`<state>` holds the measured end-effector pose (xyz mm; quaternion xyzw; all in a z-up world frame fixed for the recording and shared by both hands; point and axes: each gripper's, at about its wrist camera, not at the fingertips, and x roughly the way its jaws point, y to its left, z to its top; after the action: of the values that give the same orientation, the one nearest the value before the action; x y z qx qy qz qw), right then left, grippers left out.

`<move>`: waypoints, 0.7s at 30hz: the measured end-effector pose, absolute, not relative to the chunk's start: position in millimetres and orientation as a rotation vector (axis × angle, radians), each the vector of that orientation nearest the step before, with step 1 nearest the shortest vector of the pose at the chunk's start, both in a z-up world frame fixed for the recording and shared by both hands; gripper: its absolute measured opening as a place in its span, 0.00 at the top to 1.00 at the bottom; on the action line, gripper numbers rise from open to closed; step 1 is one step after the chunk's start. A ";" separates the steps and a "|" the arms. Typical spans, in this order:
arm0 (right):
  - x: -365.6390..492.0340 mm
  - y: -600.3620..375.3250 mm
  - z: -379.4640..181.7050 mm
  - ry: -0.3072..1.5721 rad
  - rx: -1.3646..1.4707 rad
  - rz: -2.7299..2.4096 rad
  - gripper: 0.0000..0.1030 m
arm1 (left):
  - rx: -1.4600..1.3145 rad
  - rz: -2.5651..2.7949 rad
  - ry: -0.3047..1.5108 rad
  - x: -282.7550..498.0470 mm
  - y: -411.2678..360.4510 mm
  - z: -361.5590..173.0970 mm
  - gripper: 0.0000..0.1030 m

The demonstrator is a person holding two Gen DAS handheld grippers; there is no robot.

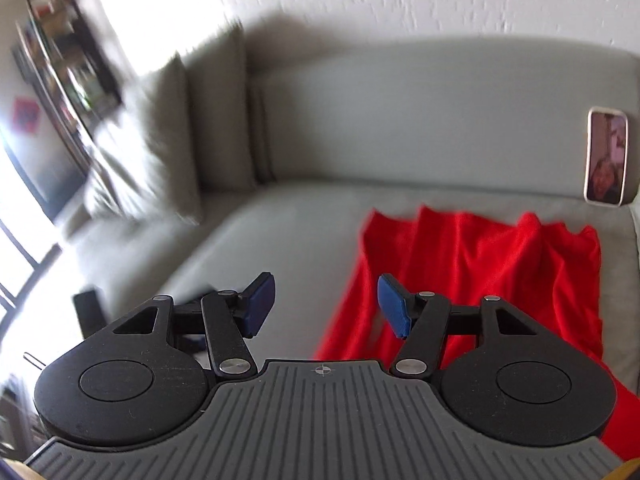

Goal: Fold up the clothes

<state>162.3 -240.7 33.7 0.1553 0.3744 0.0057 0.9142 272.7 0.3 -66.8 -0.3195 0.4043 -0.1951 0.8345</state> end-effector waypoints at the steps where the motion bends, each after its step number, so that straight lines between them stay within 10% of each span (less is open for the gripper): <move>1: 174.5 -238.9 15.1 0.816 0.308 -0.008 0.40 | -0.676 -0.422 0.861 275.1 -0.2 -70.6 0.16; 21: 340.8 -235.2 -90.7 0.868 0.292 -0.004 0.45 | -0.771 -0.327 0.822 295.1 17.7 -84.8 0.16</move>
<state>340.8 -235.2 -90.7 0.1411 0.4189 -0.0018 0.8970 295.1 17.7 -84.8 -0.3638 0.3879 -0.1541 0.8327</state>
